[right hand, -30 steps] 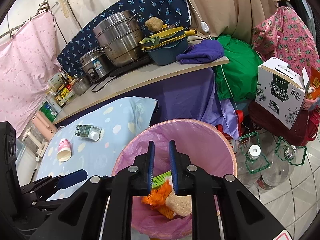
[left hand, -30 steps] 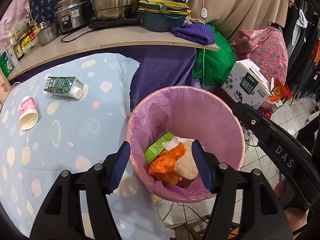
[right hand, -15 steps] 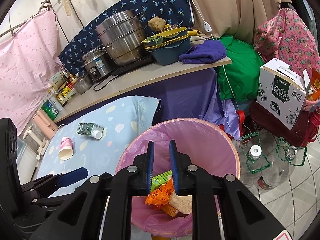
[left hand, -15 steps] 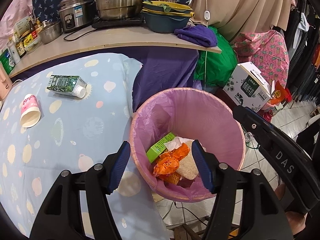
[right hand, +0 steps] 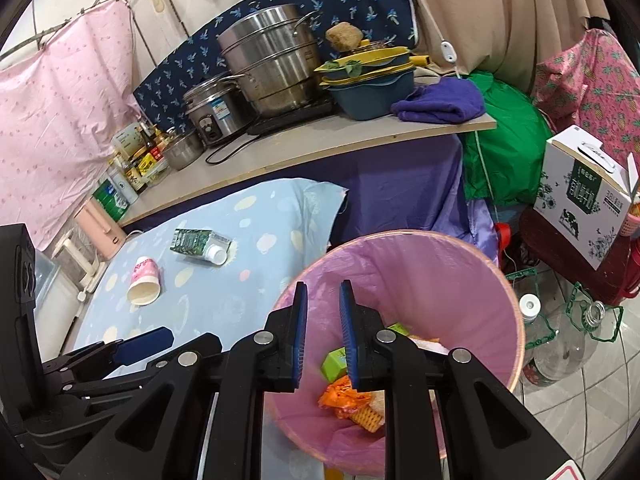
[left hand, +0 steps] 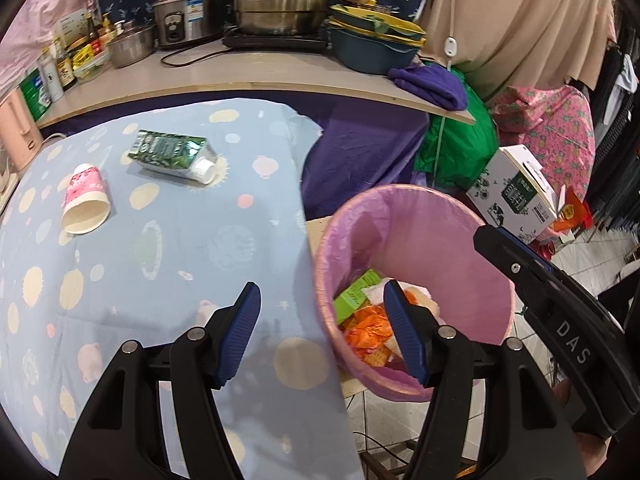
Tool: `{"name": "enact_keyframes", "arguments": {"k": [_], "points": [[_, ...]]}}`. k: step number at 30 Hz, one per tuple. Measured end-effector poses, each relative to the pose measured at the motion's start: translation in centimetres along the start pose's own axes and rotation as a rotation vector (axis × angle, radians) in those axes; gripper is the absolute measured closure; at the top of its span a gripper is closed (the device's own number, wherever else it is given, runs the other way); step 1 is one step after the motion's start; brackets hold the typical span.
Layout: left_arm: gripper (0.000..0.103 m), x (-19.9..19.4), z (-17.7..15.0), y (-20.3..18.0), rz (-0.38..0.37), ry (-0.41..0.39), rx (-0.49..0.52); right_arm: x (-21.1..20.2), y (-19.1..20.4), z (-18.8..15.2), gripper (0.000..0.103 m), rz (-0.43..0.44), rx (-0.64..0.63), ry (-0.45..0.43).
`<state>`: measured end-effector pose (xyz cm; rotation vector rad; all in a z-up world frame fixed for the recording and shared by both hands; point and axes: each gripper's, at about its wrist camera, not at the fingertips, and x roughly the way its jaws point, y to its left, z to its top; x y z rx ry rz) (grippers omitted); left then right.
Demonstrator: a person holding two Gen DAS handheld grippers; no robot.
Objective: Collect trash
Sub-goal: 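Grasp the pink paper cup with the left gripper while the right grasps the green milk carton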
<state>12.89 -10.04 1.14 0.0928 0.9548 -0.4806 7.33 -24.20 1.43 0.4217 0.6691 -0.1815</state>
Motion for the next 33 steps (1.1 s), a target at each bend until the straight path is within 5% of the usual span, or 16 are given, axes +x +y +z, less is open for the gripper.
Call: {"name": "enact_keyframes", "arguments": {"k": [6, 18, 33], "points": [[0.022, -0.4, 0.2, 4.6, 0.076, -0.035, -0.078, 2.3, 3.3, -0.3, 0.070, 0.029, -0.047, 0.027], [0.012, 0.8, 1.0, 18.4, 0.232, -0.039, -0.323, 9.4, 11.7, 0.5, 0.046, 0.095, -0.169, 0.082], [0.010, 6.7, 6.2, 28.6, 0.304, 0.014, -0.468, 22.0, 20.0, 4.9, 0.039, 0.155, -0.320, 0.157]]}}
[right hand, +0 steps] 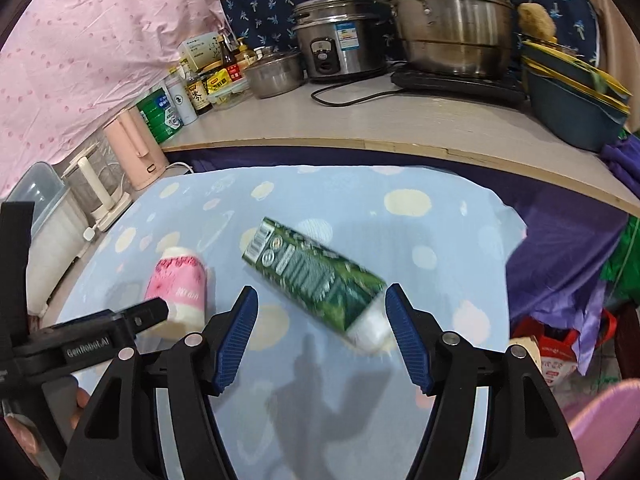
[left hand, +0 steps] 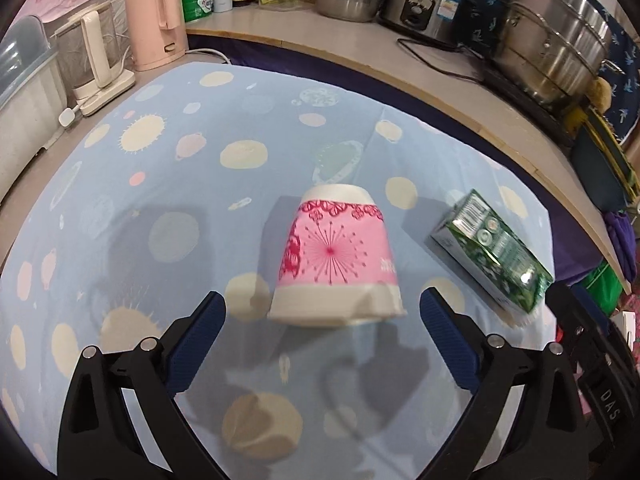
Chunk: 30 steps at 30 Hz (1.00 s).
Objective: Collect trash
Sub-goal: 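Grasp the pink paper cup with the left gripper while the right grasps the green milk carton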
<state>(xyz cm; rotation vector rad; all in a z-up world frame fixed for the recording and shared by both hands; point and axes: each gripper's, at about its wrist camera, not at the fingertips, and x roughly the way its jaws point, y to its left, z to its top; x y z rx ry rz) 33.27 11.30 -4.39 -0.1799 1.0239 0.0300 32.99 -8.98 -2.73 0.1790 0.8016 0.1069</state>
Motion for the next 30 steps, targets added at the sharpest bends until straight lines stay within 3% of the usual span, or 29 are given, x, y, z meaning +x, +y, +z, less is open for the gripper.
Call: {"name": "enact_keyframes", "arguments": {"k": [9, 12, 16, 18, 22, 30], "points": [[0.010, 3.9, 0.7, 0.3, -0.027, 0.076, 0.013, 5.8, 0.7, 1.8, 0.033, -0.022, -0.085, 0.080], [0.010, 4.8, 0.5, 0.5, -0.038, 0.101, 0.009, 6.5, 0.7, 1.5, 0.028, 0.011, -0.088, 0.099], [0.012, 4.8, 0.0, 0.5, -0.033, 0.086, 0.017, 6.4, 0.9, 0.9, 0.026, 0.015, -0.108, 0.100], [0.021, 4.6, -0.3, 0.4, -0.032, 0.082, 0.030, 6.3, 1.0, 0.5, 0.028, 0.013, -0.116, 0.117], [0.024, 3.8, -0.8, 0.6, -0.051, 0.077, 0.040, 5.8, 0.9, -0.7, 0.036, 0.028, -0.102, 0.130], [0.027, 1.0, -2.6, 1.2, -0.066, 0.061, 0.046, 2.5, 1.0, -3.2, 0.041, 0.047, -0.061, 0.123]]}}
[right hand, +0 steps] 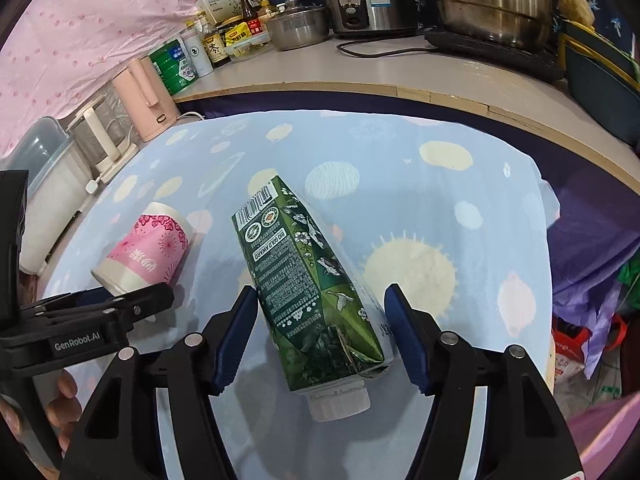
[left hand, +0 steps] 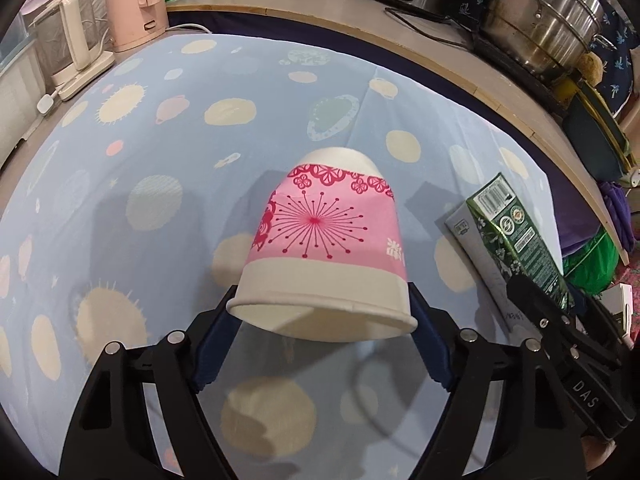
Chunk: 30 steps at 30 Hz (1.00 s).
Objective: Collect trash
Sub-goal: 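Grasp the pink paper cup with the left gripper while the right grasps the green milk carton, then carry the pink cup and milk carton over the bin and release both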
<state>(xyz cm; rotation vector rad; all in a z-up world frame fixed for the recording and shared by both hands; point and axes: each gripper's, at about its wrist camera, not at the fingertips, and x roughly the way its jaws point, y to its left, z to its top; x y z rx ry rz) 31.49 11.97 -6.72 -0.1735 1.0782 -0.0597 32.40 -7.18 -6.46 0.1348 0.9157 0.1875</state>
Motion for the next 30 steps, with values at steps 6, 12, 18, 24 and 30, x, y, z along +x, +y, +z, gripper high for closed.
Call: {"name": "enact_keyframes", "arguments": {"k": [6, 12, 18, 24, 30], "points": [[0.027, -3.4, -2.7, -0.7, -0.009, -0.023, 0.049, -3.5, 0.4, -3.4, 0.047, 0.011, 0.046, -0.013], [0.028, -6.7, -6.0, -1.7, -0.021, -0.037, 0.101, -7.1, 0.8, -6.8, 0.051, 0.010, 0.077, -0.020], [0.028, -9.3, -9.3, -3.0, -0.030, -0.034, 0.148, -11.0, 0.8, -9.6, 0.054, 0.018, 0.115, -0.043], [0.028, -11.2, -12.1, -4.5, -0.046, -0.033, 0.194, -14.2, 0.0, -12.2, 0.055, 0.011, 0.151, -0.065], [0.028, -13.1, -13.5, -6.7, -0.067, -0.052, 0.237, -17.0, -1.1, -13.7, 0.056, 0.001, 0.182, -0.106]]}}
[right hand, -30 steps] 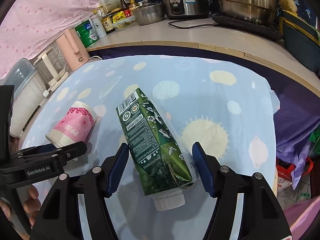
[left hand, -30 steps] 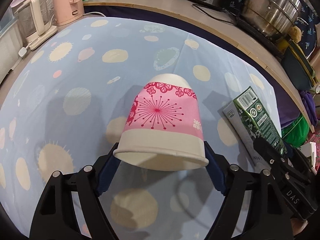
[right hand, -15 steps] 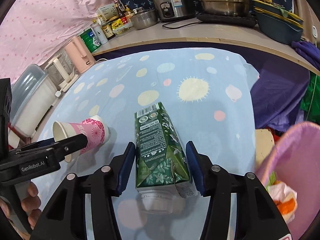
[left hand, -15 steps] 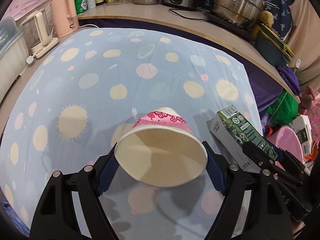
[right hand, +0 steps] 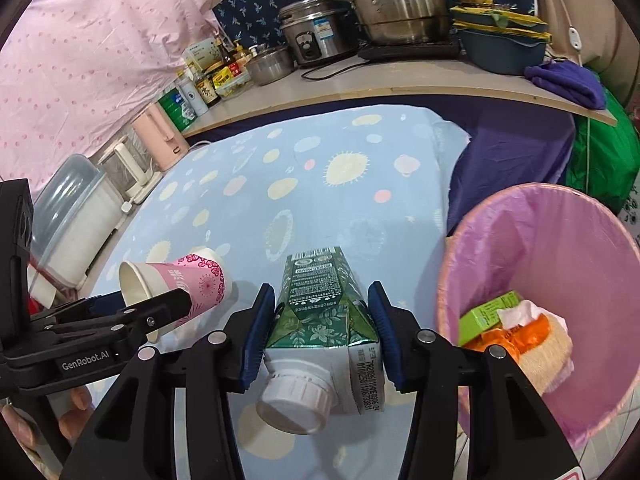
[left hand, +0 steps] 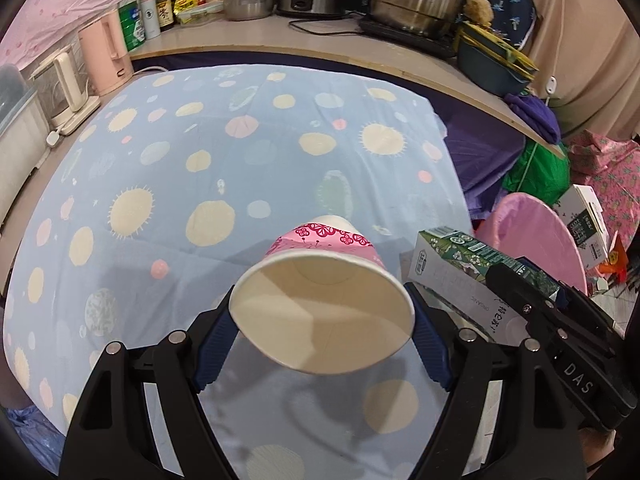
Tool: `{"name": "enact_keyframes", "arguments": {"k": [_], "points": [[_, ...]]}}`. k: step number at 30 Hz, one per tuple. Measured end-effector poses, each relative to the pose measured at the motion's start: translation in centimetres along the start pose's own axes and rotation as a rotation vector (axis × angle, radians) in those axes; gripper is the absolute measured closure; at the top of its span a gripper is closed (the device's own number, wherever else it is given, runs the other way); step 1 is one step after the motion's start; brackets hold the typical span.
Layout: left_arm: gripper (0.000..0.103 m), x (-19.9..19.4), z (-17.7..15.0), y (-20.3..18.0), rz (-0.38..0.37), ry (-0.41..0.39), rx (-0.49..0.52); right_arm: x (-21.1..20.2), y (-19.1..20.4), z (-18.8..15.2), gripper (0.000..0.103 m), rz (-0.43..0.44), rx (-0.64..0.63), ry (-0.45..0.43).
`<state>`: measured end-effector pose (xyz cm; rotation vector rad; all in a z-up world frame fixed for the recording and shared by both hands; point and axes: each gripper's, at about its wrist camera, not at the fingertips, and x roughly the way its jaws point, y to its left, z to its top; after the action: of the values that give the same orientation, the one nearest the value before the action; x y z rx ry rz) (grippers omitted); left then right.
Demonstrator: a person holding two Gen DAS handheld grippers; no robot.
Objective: Collect trash
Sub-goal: 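Carry the pink cup and milk carton over the bin and release both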
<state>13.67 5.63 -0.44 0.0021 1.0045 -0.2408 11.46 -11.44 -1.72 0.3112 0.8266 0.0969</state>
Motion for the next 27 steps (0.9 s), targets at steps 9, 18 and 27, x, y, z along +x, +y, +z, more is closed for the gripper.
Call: {"name": "enact_keyframes", "arguments": {"k": [9, 18, 27], "points": [[0.028, -1.6, -0.2, -4.4, -0.038, -0.021, 0.069, -4.3, -2.5, 0.1, 0.057, -0.024, 0.039, -0.082], [0.028, -2.4, 0.4, -9.8, -0.089, -0.049, 0.159, -8.0, -5.9, 0.4, 0.057, -0.071, 0.095, -0.166], [0.028, -2.6, 0.8, -14.7, -0.144, -0.063, 0.235, -11.6, -10.5, 0.2, 0.057, -0.155, 0.171, -0.236]]}}
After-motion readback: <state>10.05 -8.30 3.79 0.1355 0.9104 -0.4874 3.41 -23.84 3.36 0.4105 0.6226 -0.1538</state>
